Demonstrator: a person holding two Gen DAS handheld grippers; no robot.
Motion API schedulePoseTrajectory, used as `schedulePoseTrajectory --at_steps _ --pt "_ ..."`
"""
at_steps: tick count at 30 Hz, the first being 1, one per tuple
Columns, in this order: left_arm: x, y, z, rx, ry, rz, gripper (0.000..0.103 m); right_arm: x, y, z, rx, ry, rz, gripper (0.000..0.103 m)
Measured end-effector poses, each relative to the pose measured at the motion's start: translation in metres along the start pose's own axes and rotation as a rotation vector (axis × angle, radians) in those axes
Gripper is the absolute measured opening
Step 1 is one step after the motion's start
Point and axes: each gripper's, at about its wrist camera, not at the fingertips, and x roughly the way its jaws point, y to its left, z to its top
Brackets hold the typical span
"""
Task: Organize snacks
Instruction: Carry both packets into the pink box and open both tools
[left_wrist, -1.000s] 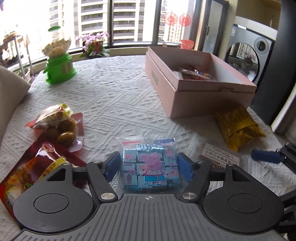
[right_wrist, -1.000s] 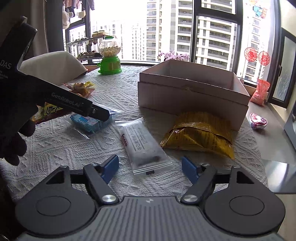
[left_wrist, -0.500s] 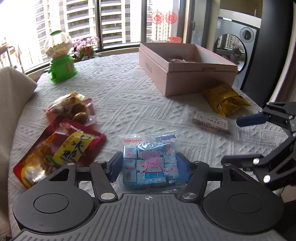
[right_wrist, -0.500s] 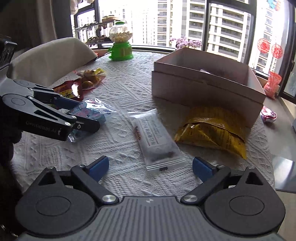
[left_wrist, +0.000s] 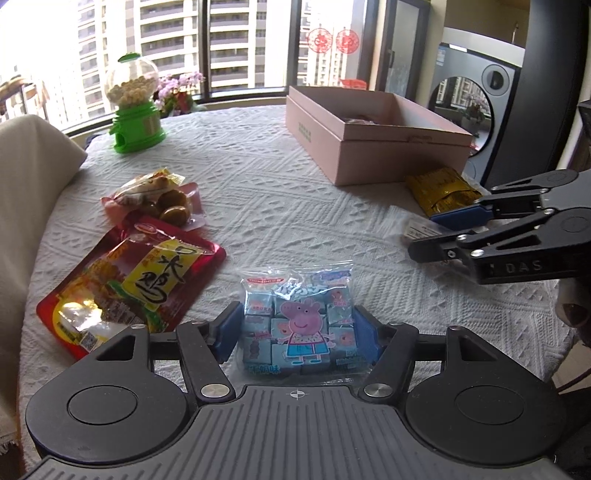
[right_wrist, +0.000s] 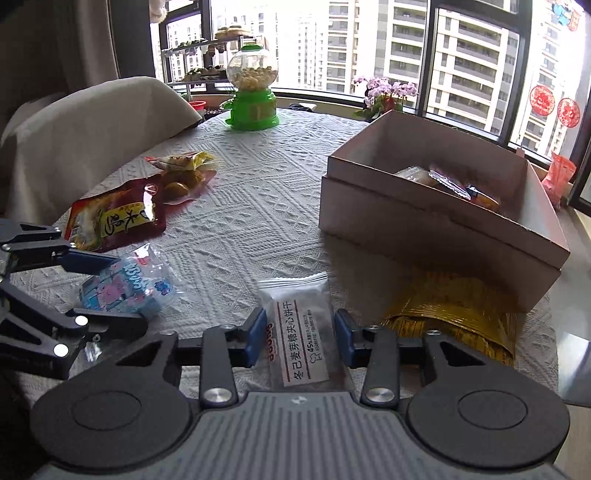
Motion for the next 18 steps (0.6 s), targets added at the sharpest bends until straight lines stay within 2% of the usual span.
schedulePoseTrajectory --at_steps 2,5,7,10,12,13,16,18 --pt "-0.002 -0.004 0.001 0.001 0.004 -0.002 0.067 -0.014 0.002 -0.005 0.000 -0.015 0.016 0.039" --pt "-0.014 -0.011 0.012 -0.004 -0.029 -0.077 0.065 -0.041 -0.001 -0.012 0.002 -0.056 0.013 0.039" --pt "-0.025 -0.018 0.032 0.019 -0.105 -0.111 0.065 -0.057 -0.010 -0.013 0.031 -0.083 0.010 0.039" --pt "-0.035 -0.028 0.079 0.047 -0.257 -0.125 0.063 -0.073 -0.026 -0.009 0.069 -0.122 -0.007 0.039" --pt "-0.027 -0.033 0.115 0.041 -0.336 -0.148 0.063 -0.080 -0.034 -0.005 0.088 -0.154 -0.029 0.039" --pt "-0.017 -0.033 0.132 0.021 -0.352 -0.169 0.063 -0.082 -0.038 -0.004 0.101 -0.171 -0.036 0.039" --pt "0.034 -0.035 0.179 -0.081 -0.320 -0.275 0.063 -0.082 -0.046 -0.003 0.134 -0.197 -0.033 0.039" --pt "0.080 -0.041 0.197 -0.107 -0.215 -0.317 0.061 -0.079 -0.050 -0.004 0.153 -0.195 -0.036 0.039"
